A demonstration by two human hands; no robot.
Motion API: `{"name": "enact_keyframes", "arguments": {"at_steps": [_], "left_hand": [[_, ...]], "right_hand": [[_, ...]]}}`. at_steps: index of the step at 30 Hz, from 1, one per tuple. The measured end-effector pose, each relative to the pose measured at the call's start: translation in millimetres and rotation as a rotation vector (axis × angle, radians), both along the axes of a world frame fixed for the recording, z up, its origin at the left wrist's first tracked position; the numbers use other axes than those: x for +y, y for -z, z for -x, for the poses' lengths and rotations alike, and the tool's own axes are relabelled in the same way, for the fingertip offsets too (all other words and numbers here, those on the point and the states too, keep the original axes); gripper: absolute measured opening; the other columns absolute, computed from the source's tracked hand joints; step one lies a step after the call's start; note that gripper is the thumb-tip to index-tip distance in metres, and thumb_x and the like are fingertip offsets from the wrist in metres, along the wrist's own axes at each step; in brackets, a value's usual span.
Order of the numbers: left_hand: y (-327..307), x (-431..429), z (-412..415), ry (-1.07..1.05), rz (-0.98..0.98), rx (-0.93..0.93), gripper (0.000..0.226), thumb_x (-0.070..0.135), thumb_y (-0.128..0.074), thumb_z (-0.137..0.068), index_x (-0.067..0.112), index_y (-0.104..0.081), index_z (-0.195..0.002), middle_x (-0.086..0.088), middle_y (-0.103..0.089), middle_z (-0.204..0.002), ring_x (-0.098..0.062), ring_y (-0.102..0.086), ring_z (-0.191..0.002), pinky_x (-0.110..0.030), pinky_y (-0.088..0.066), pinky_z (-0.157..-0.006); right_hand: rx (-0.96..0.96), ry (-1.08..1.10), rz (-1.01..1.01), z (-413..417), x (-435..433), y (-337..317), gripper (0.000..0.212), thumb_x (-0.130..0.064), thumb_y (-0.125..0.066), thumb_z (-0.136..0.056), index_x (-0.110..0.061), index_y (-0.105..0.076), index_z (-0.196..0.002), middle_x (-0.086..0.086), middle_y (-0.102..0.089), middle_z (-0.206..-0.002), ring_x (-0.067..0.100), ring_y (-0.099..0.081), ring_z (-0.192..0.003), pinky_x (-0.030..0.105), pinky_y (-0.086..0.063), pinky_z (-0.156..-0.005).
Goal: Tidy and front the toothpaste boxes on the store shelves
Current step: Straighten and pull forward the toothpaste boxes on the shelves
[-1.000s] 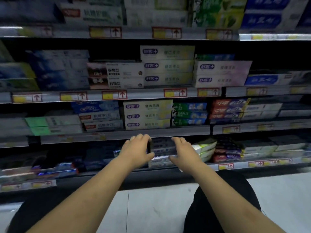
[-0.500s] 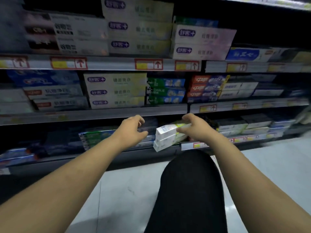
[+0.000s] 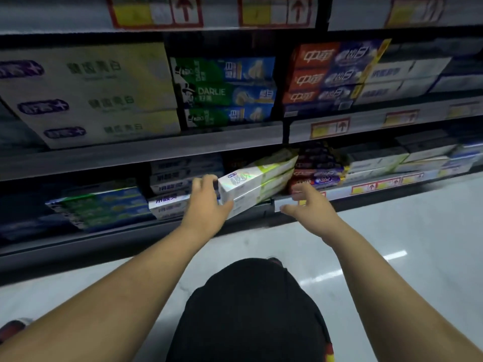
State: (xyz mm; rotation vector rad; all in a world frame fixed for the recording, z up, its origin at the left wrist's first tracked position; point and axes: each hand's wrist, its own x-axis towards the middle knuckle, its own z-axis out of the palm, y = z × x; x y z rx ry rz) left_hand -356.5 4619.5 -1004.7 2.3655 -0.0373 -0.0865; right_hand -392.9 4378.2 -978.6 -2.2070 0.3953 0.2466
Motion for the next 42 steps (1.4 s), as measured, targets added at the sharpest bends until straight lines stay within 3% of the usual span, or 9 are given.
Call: {"name": "enact_keyframes", "arguments": {"at_steps": [5, 10, 14, 20, 23, 28, 33, 37, 42], "left_hand": [[8.5, -15.8, -39.2, -0.049, -0.035, 0.032, 0.068, 0.027, -0.077, -0.088, 0.011, -0.045, -0.145, -0.011, -0.044, -0.139, -0.027, -0.05, -0.12, -0.027, -0.037, -0.094], [18.2, -14.7, -54.9, -0.014, -0.014, 0.038, 0.043, 0.025, -0.082, -0.079, 0.018, -0.066, -0.119, -0.003, -0.067, -0.108, -0.02, -0.063, -0.096, -0.031, -0.051, -0.079], [10.2, -4.4, -54.7, 0.017, 0.072, 0.076, 0.034, 0.025, -0.085, -0.08, 0.023, -0.069, -0.11, 0.008, -0.07, -0.098, 0.001, -0.062, -0.081, -0.01, -0.046, -0.061], [-30.6, 33.5, -41.5, 0.171, 0.228, 0.269, 0.026, 0.024, -0.089, -0.076, 0.024, -0.078, -0.099, 0.006, -0.077, -0.086, -0.01, -0.071, -0.074, -0.029, -0.059, -0.062], [-61.1, 56.3, -29.4, 0.221, 0.343, 0.333, 0.022, 0.017, -0.086, -0.078, 0.015, -0.079, -0.099, -0.01, -0.078, -0.091, -0.022, -0.07, -0.077, -0.046, -0.059, -0.078], [-112.5, 98.9, -6.4, 0.255, 0.429, 0.368, 0.033, 0.02, -0.085, -0.075, 0.012, -0.078, -0.107, -0.009, -0.073, -0.085, -0.011, -0.055, -0.062, -0.034, -0.043, -0.067], [-163.4, 133.2, 14.7, 0.02, 0.691, 0.169, 0.047, 0.026, -0.081, -0.069, 0.006, -0.069, -0.11, -0.022, -0.073, -0.108, -0.024, -0.066, -0.092, -0.039, -0.049, -0.081], [-210.1, 154.8, 27.0, -0.095, 0.832, -0.018, 0.058, 0.028, -0.085, -0.073, 0.015, -0.061, -0.124, -0.004, -0.078, -0.097, -0.021, -0.066, -0.088, -0.038, -0.048, -0.076], [-260.5, 187.0, 38.4, -0.081, 0.946, -0.144, 0.044, 0.005, -0.075, -0.087, 0.006, -0.061, -0.129, -0.01, -0.074, -0.117, -0.024, -0.069, -0.106, -0.034, -0.048, -0.088]], "right_hand": [[-0.047, 0.005, -0.055, -29.6, 7.5, 13.4, 0.064, -0.026, -0.074, -0.09, -0.022, -0.044, -0.147, 0.0, -0.057, -0.132, 0.018, -0.055, -0.11, 0.032, -0.046, -0.087], [0.009, 0.029, -0.114, -49.7, 13.2, 21.6, 0.065, -0.024, -0.072, -0.092, -0.018, -0.041, -0.148, 0.001, -0.056, -0.124, 0.02, -0.055, -0.106, 0.033, -0.045, -0.086], [0.017, 0.064, -0.131, -50.5, 11.5, 19.3, 0.063, -0.022, -0.073, -0.091, -0.016, -0.042, -0.146, -0.001, -0.055, -0.113, 0.02, -0.055, -0.1, 0.034, -0.044, -0.085], [-0.07, 0.243, -0.193, -41.1, -4.1, -2.0, 0.045, -0.03, -0.08, -0.083, -0.014, -0.053, -0.115, 0.003, -0.064, -0.112, 0.026, -0.064, -0.103, 0.045, -0.054, -0.088], [-0.091, 0.334, -0.382, -29.5, -3.2, -23.9, 0.059, -0.03, -0.082, -0.084, -0.015, -0.048, -0.131, 0.005, -0.059, -0.125, 0.028, -0.066, -0.107, 0.044, -0.058, -0.089], [-0.15, 0.165, -0.568, -7.4, 13.2, -65.8, 0.051, -0.002, -0.071, -0.092, -0.012, -0.055, -0.139, 0.007, -0.071, -0.122, 0.026, -0.073, -0.103, 0.034, -0.061, -0.072], [-0.202, 0.058, -0.668, 8.4, 44.5, -128.3, 0.026, 0.001, -0.068, -0.093, -0.004, -0.067, -0.118, 0.016, -0.074, -0.116, 0.03, -0.073, -0.105, 0.042, -0.06, -0.086], [-0.282, 0.103, -0.781, 13.3, 81.4, -183.3, 0.029, 0.008, -0.065, -0.092, 0.002, -0.063, -0.12, 0.021, -0.073, -0.111, 0.033, -0.074, -0.099, 0.034, -0.062, -0.07], [-0.358, 0.092, -0.803, 15.9, 123.0, -256.9, 0.039, 0.006, -0.067, -0.091, 0.005, -0.057, -0.129, 0.024, -0.071, -0.116, 0.038, -0.074, -0.098, 0.051, -0.06, -0.09]]}}
